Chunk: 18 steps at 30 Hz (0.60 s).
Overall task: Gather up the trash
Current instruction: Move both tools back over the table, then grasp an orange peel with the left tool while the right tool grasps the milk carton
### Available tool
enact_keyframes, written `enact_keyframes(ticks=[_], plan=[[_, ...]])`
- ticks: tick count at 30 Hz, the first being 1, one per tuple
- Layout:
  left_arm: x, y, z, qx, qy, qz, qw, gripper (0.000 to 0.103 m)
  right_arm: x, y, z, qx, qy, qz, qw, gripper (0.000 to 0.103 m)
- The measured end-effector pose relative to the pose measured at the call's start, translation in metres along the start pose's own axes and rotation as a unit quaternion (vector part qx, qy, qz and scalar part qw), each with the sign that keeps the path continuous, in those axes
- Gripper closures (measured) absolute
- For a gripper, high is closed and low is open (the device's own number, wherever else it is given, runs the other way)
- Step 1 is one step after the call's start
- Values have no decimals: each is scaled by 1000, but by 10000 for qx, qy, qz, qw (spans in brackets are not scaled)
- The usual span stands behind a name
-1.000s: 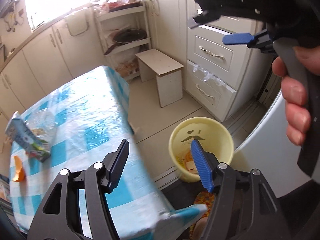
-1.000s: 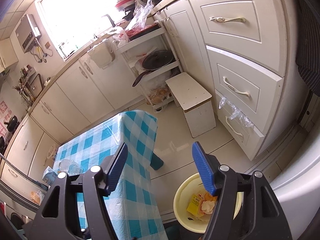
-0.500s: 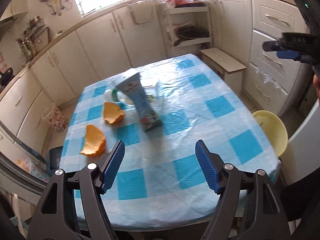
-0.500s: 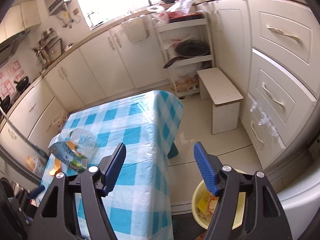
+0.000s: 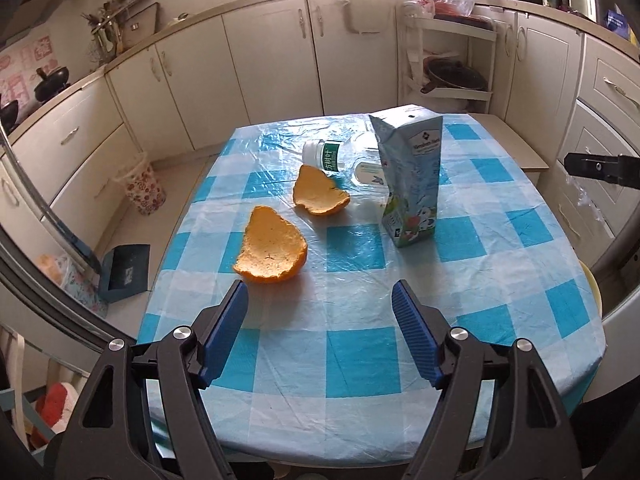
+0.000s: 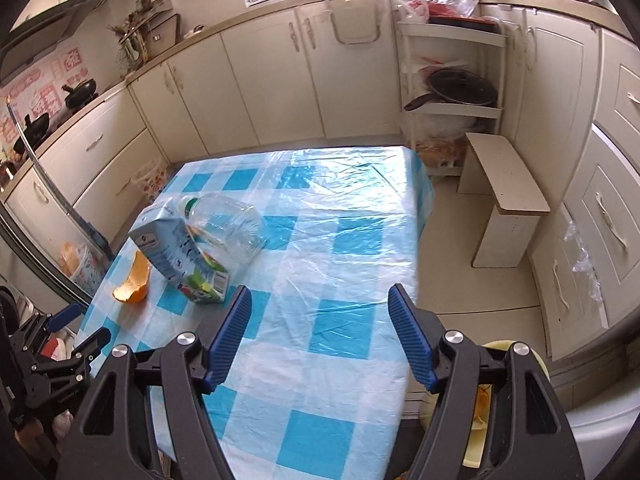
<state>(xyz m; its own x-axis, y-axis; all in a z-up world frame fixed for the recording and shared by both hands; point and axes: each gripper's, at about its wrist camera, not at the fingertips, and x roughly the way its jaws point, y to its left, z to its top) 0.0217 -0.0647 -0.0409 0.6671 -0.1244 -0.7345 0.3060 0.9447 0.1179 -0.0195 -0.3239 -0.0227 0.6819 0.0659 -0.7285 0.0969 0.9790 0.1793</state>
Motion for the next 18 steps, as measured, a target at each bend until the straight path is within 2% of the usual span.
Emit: enact_keyframes(ticks=[18], plan=[[14, 43, -4, -539, 293, 20, 9981, 30, 50, 91, 0, -715, 337, 458, 9958, 32]])
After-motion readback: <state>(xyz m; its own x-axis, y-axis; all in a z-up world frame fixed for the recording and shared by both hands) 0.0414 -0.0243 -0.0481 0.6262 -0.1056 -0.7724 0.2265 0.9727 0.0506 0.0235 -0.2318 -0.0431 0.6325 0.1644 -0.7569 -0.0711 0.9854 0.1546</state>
